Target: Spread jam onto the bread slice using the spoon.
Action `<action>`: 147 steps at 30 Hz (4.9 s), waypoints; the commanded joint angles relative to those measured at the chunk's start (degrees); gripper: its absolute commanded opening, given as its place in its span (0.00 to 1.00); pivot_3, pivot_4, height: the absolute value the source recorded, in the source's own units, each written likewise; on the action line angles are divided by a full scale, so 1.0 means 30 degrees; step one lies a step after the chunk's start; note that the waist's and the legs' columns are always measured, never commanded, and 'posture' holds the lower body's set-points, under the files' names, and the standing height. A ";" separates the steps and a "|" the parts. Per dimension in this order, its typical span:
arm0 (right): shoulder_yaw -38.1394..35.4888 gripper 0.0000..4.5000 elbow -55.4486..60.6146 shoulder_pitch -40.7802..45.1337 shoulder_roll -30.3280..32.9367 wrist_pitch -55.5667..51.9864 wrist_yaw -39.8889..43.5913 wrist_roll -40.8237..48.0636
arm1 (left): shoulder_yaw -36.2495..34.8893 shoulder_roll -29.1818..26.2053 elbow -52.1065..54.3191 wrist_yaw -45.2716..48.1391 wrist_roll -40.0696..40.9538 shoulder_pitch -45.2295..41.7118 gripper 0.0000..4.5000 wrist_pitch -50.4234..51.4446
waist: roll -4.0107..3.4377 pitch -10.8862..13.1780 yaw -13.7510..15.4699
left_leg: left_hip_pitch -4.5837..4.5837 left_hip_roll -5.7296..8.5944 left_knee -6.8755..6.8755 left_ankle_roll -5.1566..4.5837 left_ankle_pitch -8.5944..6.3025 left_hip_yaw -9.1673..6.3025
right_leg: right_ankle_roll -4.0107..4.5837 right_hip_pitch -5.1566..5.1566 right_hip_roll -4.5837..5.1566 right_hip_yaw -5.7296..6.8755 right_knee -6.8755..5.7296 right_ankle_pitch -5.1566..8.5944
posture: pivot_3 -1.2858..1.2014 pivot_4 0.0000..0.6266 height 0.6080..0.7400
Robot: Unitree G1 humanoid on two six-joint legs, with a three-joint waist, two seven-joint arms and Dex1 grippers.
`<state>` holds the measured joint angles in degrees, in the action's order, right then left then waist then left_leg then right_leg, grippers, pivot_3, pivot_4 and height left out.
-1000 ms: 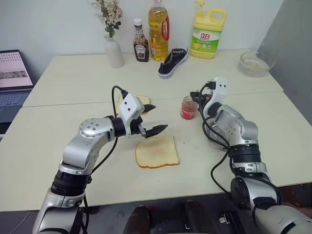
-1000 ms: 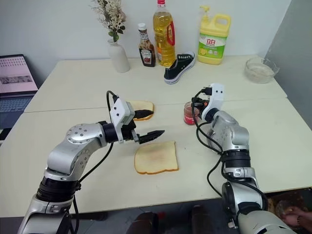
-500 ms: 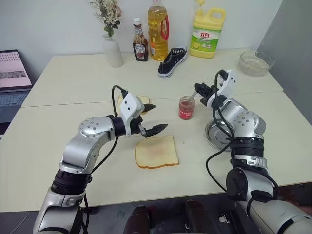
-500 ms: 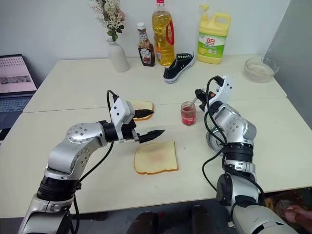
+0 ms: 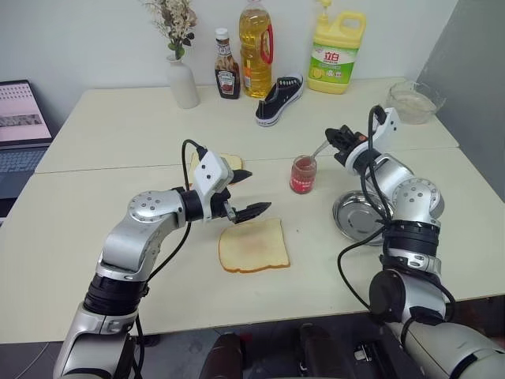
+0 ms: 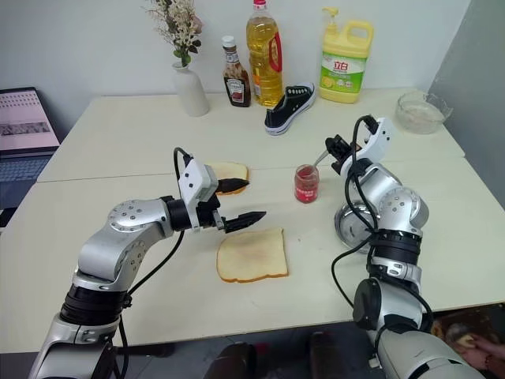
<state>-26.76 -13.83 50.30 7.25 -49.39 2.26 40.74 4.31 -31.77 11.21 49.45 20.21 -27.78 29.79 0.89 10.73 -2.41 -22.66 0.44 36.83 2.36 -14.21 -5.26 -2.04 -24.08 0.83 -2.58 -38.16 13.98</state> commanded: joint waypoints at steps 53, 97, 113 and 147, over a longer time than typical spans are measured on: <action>-0.2504 0.01 0.3924 0.0022 -0.2636 0.0954 -0.6159 1.1554 | -0.2235 -0.3430 0.1316 0.2108 0.1158 0.2007 1.00 -0.0311 | -0.0023 0.0010 -0.0354 | -0.0016 -0.0029 -0.0029 -0.0004 -0.0002 -0.0003 | 0.0001 -0.0034 -0.0002 0.0004 -0.0009 0.0000 | 0.52 0.24 1.00; 1.3710 0.01 1.1280 -0.6474 0.3393 0.1304 0.3015 0.2073 | -0.7113 -0.4338 0.7437 0.2692 0.1829 1.5651 1.00 -0.4381 | -0.0024 0.0002 -0.0243 | -0.0010 -0.0050 -0.0029 -0.0004 -0.0001 -0.0041 | -0.0020 -0.0007 -0.0001 0.0033 0.0042 0.0108 | 0.52 0.24 1.00; 1.4442 0.01 1.0903 -0.7493 0.3223 0.2406 0.6423 -0.2429 | -0.6487 -0.4263 0.7259 0.2275 0.1854 1.4922 1.00 -0.4348 | -0.0020 0.0000 -0.0218 | -0.0008 -0.0049 -0.0024 -0.0003 -0.0001 -0.0056 | -0.0016 -0.0003 0.0005 0.0043 0.0036 0.0105 | 0.52 0.24 1.00; 0.9025 0.01 0.4831 -0.6620 -0.0321 -0.2062 0.5942 0.0371 | -0.6270 -0.4460 0.6872 0.2572 0.1881 1.4813 1.00 -0.4552 | -0.0016 -0.0004 -0.0206 | 0.0005 -0.0035 -0.0008 -0.0003 -0.0001 -0.0068 | 0.0056 0.0012 -0.0020 0.0053 0.0018 0.0057 | 0.52 0.24 1.00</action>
<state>1.75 0.76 29.96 5.13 -56.99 19.95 43.70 -13.83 -44.77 31.10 56.95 25.53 16.45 17.06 0.85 10.72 -3.03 -22.64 0.34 36.81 2.36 -14.22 -5.46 -1.89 -24.04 0.77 -2.42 -38.11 14.16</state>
